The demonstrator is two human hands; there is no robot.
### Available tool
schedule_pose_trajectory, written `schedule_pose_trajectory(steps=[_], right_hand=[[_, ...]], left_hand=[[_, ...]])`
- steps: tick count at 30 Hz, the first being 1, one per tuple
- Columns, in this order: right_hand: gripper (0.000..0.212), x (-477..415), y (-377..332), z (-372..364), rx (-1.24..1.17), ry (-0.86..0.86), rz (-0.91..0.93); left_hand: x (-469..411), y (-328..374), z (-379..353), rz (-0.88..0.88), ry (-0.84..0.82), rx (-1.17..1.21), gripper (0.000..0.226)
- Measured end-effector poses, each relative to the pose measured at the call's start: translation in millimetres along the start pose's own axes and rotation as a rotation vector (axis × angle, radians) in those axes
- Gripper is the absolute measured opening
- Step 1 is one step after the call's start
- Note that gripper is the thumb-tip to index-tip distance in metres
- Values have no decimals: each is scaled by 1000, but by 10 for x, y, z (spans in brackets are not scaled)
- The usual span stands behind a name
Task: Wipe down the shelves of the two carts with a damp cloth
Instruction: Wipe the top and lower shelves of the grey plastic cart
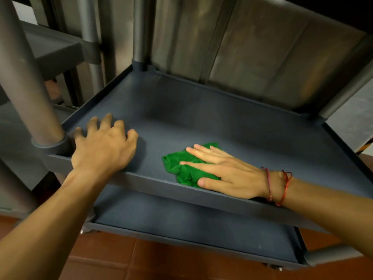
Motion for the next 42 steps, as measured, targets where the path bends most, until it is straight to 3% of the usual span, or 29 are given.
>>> schedule_pose_trajectory(steps=[5,12,18,21,25,29,33,36,42], right_hand=[[68,-105,-31,25,0,60,58],[61,-300,376,175,-7,276,155],[55,-737,1713,519,-22,346,-205],[57,-772,1853,545,-44,357,-248],[60,-631,1451,419,-53,343,-136],[62,-293,647,193,-60,278,175],[58,-351,691,221,-93,288,225],[59,-633,1049,387,-113,372,122],[49,-984,2364,739,42,429,-318]], left_hand=[[292,600,-5,-100,27,159,43],[375,832,-346,-123,-26,4,54],[377,834,-404,-104,-74,-58,52],[371,832,-389,-96,-69,-55,51],[382,866,-339,-86,-49,-33,50],[397,899,-337,-90,-45,-75,63],[411,899,-361,-105,-52,-127,63],[399,876,-389,-109,-55,-148,61],[390,863,-448,-138,-51,-173,63]])
Point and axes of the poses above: each hand's wrist, its own x-axis away from the middle knuckle, its own z-axis out of the back of the hand, y = z × x, the point moved 10 cm from there along -x, towards the middle knuckle, and after that the axes turned 13 degrees about z, right-handed, at the moved point
